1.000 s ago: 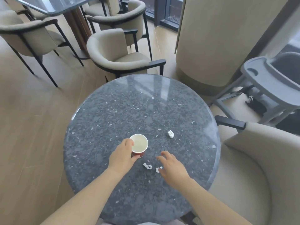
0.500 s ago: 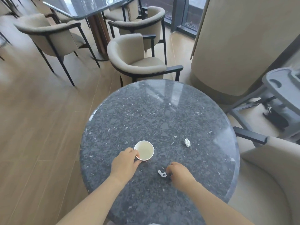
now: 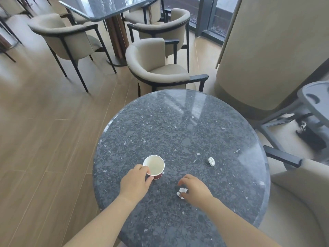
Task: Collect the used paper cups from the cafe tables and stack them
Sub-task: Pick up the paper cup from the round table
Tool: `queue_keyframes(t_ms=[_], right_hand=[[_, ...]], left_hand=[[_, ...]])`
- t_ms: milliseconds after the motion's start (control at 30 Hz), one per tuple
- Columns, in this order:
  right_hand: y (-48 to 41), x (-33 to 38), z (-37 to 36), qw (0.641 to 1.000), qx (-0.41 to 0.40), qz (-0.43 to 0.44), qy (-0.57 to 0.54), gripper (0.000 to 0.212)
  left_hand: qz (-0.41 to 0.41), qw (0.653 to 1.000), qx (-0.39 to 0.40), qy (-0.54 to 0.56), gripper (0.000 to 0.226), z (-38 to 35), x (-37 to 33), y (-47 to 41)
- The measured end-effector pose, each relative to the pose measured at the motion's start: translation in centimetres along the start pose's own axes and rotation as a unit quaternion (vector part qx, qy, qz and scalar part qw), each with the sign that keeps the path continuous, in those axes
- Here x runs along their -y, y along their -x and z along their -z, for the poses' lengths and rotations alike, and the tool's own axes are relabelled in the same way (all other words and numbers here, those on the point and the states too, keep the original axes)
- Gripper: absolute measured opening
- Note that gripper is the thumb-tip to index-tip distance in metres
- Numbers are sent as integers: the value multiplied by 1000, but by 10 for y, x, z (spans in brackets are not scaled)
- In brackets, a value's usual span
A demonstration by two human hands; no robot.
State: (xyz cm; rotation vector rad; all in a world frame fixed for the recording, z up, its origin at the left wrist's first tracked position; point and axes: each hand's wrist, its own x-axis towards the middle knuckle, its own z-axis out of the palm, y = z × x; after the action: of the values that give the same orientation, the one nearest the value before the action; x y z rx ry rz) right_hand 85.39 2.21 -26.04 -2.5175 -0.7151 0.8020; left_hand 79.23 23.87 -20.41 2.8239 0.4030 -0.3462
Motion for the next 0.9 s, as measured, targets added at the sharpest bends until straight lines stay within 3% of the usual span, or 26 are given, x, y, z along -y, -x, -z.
queue_keyframes(t_ms=[133, 233, 400, 733, 900], right_hand=[[-1, -1, -3, 998, 42, 6, 41, 39], [-5, 2, -7, 997, 49, -2, 60, 32], [-13, 6, -8, 999, 32, -22, 38, 27], [-43, 35, 7, 999, -36, 23, -24, 20], [-41, 31, 4, 991, 81, 30, 103, 47]], left_hand=[[-1, 999, -21, 28, 23, 3, 6, -1], [2, 998, -36, 52, 20, 6, 9, -2], [-3, 998, -50, 49, 21, 10, 10, -4], [21, 998, -36, 48, 22, 16, 30, -15], [19, 999, 4, 45, 28, 9, 39, -15]])
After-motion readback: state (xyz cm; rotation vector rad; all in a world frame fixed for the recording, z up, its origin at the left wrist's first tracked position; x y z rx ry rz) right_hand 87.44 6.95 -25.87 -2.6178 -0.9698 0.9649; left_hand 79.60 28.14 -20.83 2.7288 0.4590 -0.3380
